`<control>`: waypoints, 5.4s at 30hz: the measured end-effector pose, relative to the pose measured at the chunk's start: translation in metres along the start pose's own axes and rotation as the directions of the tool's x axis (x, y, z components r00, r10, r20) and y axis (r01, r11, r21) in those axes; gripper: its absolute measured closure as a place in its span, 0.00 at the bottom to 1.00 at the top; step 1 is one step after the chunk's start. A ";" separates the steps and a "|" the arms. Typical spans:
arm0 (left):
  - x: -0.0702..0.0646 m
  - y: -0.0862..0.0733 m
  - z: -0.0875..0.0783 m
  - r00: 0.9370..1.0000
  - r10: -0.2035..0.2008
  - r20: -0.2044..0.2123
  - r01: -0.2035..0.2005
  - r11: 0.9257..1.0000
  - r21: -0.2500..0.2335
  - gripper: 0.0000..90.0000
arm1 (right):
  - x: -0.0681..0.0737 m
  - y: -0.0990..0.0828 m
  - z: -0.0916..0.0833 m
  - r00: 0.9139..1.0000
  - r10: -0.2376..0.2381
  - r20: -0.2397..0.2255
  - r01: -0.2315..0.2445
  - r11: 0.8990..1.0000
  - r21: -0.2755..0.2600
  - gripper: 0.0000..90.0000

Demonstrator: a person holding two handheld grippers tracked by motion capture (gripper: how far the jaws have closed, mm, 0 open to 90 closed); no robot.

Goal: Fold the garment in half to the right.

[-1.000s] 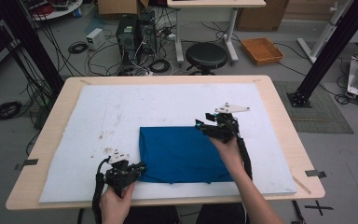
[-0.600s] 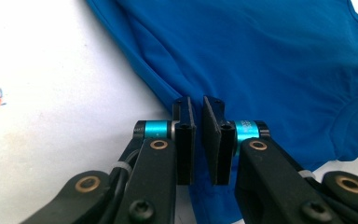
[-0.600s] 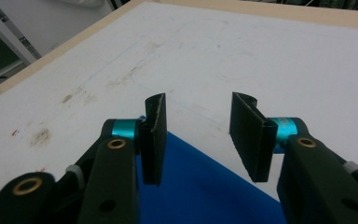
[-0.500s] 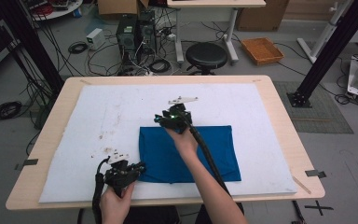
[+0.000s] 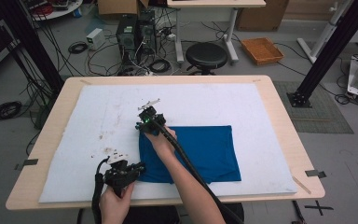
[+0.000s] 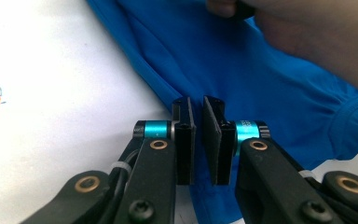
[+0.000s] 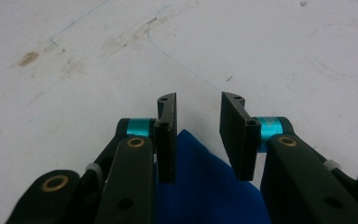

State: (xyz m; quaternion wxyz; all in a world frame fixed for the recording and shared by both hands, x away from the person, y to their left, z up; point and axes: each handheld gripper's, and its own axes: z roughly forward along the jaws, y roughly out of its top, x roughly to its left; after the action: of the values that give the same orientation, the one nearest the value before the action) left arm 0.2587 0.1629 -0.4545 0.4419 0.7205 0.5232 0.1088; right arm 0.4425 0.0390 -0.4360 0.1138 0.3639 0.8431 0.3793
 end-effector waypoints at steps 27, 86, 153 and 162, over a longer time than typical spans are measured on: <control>0.000 0.003 -0.007 1.000 -0.001 0.022 0.002 1.000 -0.031 0.94 | 0.003 0.015 -0.018 0.998 -0.055 0.002 0.055 0.998 -0.012 0.99; -0.192 0.060 0.139 0.886 0.112 0.450 -0.115 0.993 -0.021 0.59 | -0.205 -0.108 -0.196 0.969 0.164 0.184 -0.154 0.986 -0.064 0.85; 0.032 0.067 -0.020 0.989 0.134 -0.063 -0.145 0.958 -0.246 0.51 | -0.211 -0.156 -0.194 0.922 0.342 0.180 -0.328 0.939 -0.107 1.00; 0.037 0.071 -0.022 0.990 0.126 -0.064 -0.139 0.956 -0.260 0.51 | -0.210 -0.160 -0.201 0.923 0.301 0.238 -0.276 0.952 -0.136 0.74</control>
State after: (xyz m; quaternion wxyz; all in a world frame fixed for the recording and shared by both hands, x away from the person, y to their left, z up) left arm 0.3078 0.2014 -0.3996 0.5131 0.6859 0.4649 0.2238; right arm 0.4133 -0.2916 -0.4319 0.1825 0.5238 0.7385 0.3833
